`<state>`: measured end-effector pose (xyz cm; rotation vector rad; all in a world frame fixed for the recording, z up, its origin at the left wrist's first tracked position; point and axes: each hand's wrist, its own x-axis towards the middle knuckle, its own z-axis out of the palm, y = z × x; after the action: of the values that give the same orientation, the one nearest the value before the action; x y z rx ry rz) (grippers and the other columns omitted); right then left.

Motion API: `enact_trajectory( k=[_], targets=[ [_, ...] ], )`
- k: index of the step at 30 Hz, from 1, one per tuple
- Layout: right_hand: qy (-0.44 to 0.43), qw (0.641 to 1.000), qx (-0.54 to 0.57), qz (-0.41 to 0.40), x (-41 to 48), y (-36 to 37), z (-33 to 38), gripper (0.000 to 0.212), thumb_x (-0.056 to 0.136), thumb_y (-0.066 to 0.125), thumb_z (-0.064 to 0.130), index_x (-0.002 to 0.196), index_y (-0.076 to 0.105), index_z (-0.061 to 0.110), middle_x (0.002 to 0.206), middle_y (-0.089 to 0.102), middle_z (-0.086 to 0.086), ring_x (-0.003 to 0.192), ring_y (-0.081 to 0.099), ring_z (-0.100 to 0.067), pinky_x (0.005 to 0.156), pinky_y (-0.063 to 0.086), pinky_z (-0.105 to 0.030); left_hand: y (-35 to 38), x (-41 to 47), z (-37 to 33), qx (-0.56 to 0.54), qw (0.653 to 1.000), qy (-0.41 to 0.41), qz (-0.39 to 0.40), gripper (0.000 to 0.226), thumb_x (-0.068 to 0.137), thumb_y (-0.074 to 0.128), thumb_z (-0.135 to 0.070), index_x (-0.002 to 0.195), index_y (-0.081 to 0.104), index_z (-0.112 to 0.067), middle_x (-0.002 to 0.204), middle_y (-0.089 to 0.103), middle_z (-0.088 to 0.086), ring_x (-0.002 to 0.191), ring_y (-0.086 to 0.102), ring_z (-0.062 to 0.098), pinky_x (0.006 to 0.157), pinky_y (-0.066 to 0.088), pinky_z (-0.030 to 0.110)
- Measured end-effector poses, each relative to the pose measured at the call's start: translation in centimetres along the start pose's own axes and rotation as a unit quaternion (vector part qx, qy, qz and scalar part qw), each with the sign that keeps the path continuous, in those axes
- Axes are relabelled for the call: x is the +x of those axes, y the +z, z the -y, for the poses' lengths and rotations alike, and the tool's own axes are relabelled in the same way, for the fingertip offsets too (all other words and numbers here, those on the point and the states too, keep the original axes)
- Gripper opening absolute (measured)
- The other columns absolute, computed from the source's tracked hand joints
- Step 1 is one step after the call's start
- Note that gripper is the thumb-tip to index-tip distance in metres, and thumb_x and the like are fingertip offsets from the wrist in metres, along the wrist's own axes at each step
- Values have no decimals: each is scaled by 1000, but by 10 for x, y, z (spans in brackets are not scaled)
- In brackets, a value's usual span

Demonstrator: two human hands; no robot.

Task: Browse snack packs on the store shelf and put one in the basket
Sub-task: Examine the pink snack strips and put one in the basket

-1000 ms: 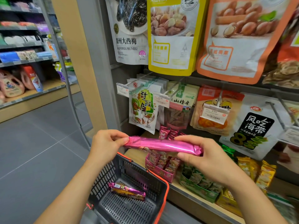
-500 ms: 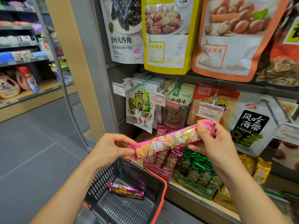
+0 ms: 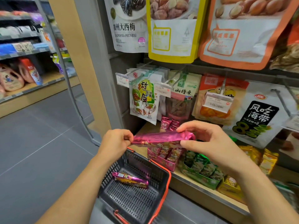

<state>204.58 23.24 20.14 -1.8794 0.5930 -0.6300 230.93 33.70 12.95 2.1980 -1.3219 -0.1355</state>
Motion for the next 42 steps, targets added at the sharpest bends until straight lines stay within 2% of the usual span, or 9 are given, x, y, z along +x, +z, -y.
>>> enact_trajectory(
  k=[5, 10, 14, 17, 19, 26, 32, 37, 42],
  targets=[
    [-2, 1000, 3, -20, 1, 4, -4, 41, 77, 80, 13, 101, 63, 42, 103, 70, 14, 95, 66, -5, 86, 52, -28, 8, 10, -3, -35, 999, -38, -12, 34, 79, 72, -2, 66, 64, -32, 66, 67, -13, 70, 65, 9, 67, 48, 21],
    [-19, 990, -80, -114, 4, 8, -12, 24, 89, 66, 25, 107, 63, 41, 89, 68, 21, 84, 65, -4, 81, 56, -38, 25, 11, -15, -32, 996, -32, 71, 27, 86, 68, -9, 76, 62, -33, 77, 69, -8, 81, 67, 14, 77, 54, 30],
    [-68, 965, -166, -194, 2, 8, -15, 28, 92, 64, 19, 117, 63, 33, 86, 65, 20, 80, 60, 1, 75, 48, -24, 39, 10, -30, 48, 984, 43, 167, 35, 93, 60, -21, 125, 60, -36, 118, 67, -6, 110, 60, 15, 92, 47, 29],
    [-110, 941, -210, -240, 1, 7, -14, 34, 93, 61, 13, 126, 61, 20, 98, 66, 7, 81, 57, -2, 74, 44, -18, 41, 15, -36, 54, 982, 83, 159, 60, 91, 61, -21, 144, 40, -40, 115, 66, -5, 102, 60, 16, 83, 49, 30],
    [-143, 928, -233, -253, 0, 9, -13, 37, 92, 61, 7, 129, 59, 14, 104, 65, 4, 87, 57, -3, 80, 45, -13, 43, 24, -38, 46, 985, 94, 140, 63, 89, 62, -21, 144, 38, -40, 104, 67, -6, 87, 61, 12, 74, 49, 31],
    [-156, 908, -280, -270, 6, 19, -20, 49, 83, 66, -11, 128, 59, 7, 121, 64, -6, 115, 57, -17, 102, 41, -22, 77, 64, -32, 96, 975, 66, 187, 70, 84, 67, -49, 143, 38, -27, 135, 52, 6, 117, 55, 28, 98, 47, 45],
    [-123, 914, -301, -244, 19, 22, -16, 37, 91, 60, 11, 128, 59, 10, 111, 65, -1, 100, 60, -13, 88, 46, -22, 96, 70, -1, 45, 985, 43, 163, 29, 91, 65, -33, 117, 69, -24, 108, 72, 1, 95, 66, 18, 87, 52, 32],
    [-48, 922, -334, -190, 43, 26, -10, 34, 91, 60, 32, 122, 51, 24, 93, 62, 11, 81, 57, -12, 70, 46, -28, 99, 85, 12, -47, 991, -11, 127, 19, 91, 66, -21, 108, 74, -18, 103, 73, 1, 91, 65, 14, 85, 49, 24],
    [35, 917, -380, -117, 71, 38, -26, 33, 93, 61, 29, 125, 55, 21, 106, 70, -3, 99, 65, -26, 83, 53, -39, 108, 107, 4, -82, 989, 11, 121, 15, 82, 77, -29, 91, 78, -18, 83, 69, -7, 80, 62, 8, 77, 46, 23]
  ],
)
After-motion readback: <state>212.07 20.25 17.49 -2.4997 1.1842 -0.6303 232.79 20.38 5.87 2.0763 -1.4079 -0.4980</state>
